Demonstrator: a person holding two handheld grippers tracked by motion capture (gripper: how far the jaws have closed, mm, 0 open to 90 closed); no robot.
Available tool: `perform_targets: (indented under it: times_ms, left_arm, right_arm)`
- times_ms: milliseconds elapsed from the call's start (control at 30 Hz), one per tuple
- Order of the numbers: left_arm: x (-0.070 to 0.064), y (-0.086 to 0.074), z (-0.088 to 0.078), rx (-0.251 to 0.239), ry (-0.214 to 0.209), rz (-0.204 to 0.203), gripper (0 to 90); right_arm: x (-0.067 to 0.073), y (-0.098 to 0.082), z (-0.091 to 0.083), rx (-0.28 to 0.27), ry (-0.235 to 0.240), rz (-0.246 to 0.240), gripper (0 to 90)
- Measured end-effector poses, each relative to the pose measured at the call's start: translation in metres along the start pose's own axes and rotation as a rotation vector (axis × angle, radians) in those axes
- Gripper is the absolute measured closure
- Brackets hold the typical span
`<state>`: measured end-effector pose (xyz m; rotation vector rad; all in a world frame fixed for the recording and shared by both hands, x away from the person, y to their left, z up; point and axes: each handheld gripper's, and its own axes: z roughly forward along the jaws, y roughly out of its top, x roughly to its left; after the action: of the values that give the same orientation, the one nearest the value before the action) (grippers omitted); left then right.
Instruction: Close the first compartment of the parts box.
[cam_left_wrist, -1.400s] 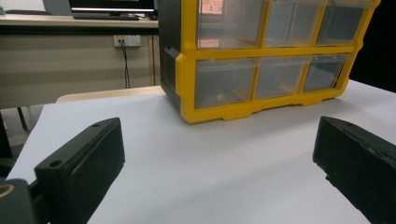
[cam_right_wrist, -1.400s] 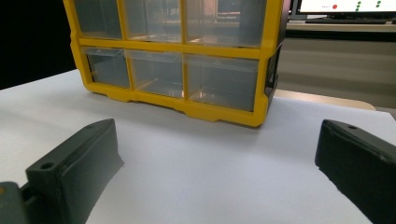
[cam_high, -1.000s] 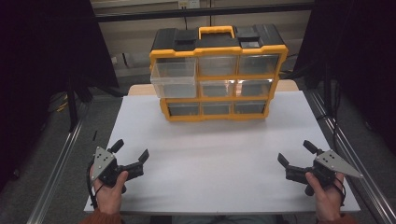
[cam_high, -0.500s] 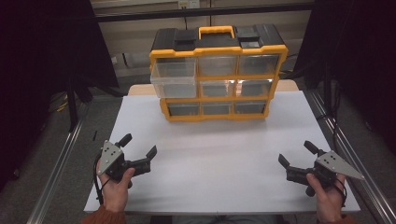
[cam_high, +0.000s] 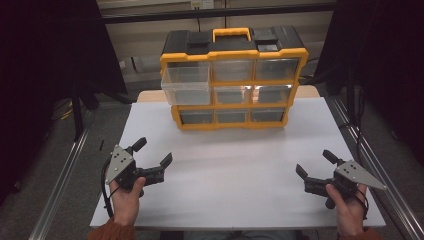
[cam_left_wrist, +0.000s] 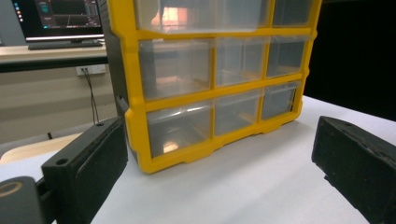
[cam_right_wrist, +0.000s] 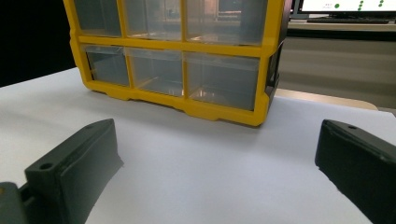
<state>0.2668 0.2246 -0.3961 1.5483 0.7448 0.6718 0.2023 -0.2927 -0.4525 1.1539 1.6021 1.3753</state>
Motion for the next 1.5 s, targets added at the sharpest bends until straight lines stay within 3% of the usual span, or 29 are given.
perform_targets:
  times_ms: [167,267,467,800,967,1000,1033,1167,1300,1500]
  left_arm:
    - [-0.005,0.01,0.007,-0.021,-0.074,0.057,2.6]
    - [-0.007,0.012,0.013,-0.02,-0.105,0.042,2.0]
    - [-0.01,0.018,0.023,-0.009,-0.121,0.035,2.0]
    - [-0.011,0.033,0.03,-0.012,-0.128,0.092,5.2]
    - [-0.014,0.04,0.035,-0.02,-0.139,0.091,6.4]
    - [-0.016,0.04,0.035,-0.034,-0.136,0.061,6.7]
    - [-0.017,0.04,0.036,-0.027,-0.145,0.061,7.1]
    - [-0.019,0.04,0.035,-0.017,-0.169,0.076,16.9]
    - [-0.02,0.041,0.032,-0.036,-0.167,0.13,25.2]
    - [-0.018,0.043,0.032,-0.039,-0.185,0.104,38.9]
  right_arm:
    - [-0.001,-0.001,0.001,0.003,-0.002,0.007,0.0]
    - [-0.002,-0.001,0.001,0.005,0.001,0.007,0.0]
    - [0.0,-0.001,0.001,-0.005,-0.001,0.008,0.0]
    - [-0.001,-0.001,0.0,-0.006,-0.004,0.005,0.0]
    - [0.0,-0.001,0.001,-0.003,0.004,0.007,0.0]
    - [0.0,-0.001,0.001,-0.003,0.002,0.006,0.0]
    - [0.0,-0.001,0.001,0.0,0.002,0.004,0.0]
    - [0.001,0.0,-0.001,-0.004,0.012,-0.011,0.0]
    - [0.004,0.001,0.0,-0.003,0.009,-0.015,0.0]
    - [0.005,0.001,-0.001,-0.004,0.012,-0.019,0.0]
